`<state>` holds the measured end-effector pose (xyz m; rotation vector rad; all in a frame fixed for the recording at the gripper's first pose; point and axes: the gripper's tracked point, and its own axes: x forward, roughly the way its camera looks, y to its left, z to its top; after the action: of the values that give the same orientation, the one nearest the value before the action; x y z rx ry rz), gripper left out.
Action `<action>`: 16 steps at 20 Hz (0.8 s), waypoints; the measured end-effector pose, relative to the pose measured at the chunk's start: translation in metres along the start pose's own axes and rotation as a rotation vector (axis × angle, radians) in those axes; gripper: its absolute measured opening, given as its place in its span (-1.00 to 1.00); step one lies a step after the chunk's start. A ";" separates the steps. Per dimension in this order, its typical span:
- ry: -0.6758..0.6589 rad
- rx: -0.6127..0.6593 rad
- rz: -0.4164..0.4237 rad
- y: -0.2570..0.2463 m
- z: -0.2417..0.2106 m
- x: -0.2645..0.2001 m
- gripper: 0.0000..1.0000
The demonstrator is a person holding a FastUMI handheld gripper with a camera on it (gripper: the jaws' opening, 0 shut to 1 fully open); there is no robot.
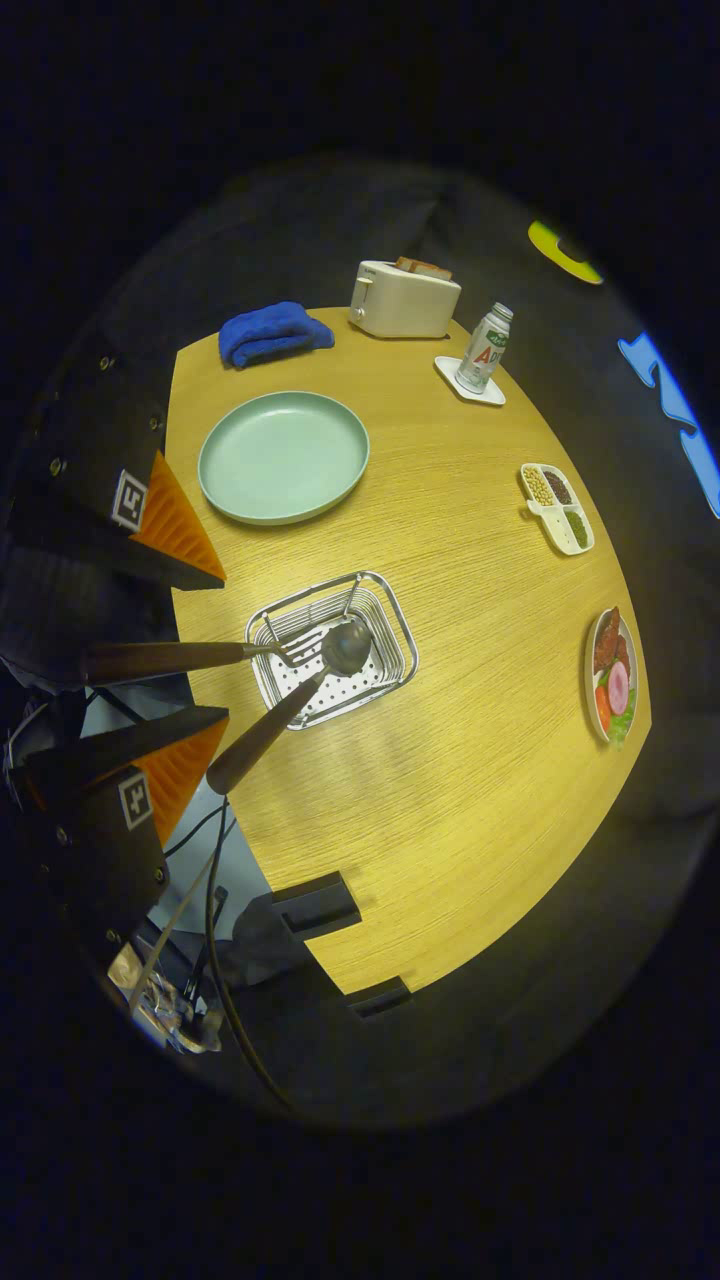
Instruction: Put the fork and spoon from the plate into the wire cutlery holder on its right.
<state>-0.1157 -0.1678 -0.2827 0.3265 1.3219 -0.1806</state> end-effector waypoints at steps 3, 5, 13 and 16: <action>-0.027 0.009 0.007 0.000 0.004 -0.002 0.65; -0.055 0.011 0.002 -0.001 0.007 -0.005 0.82; -0.275 -0.042 -0.031 0.001 0.050 -0.045 0.84; -0.398 -0.095 -0.047 0.009 0.074 -0.067 0.84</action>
<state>-0.0610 -0.1883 -0.2014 0.1671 0.9406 -0.2098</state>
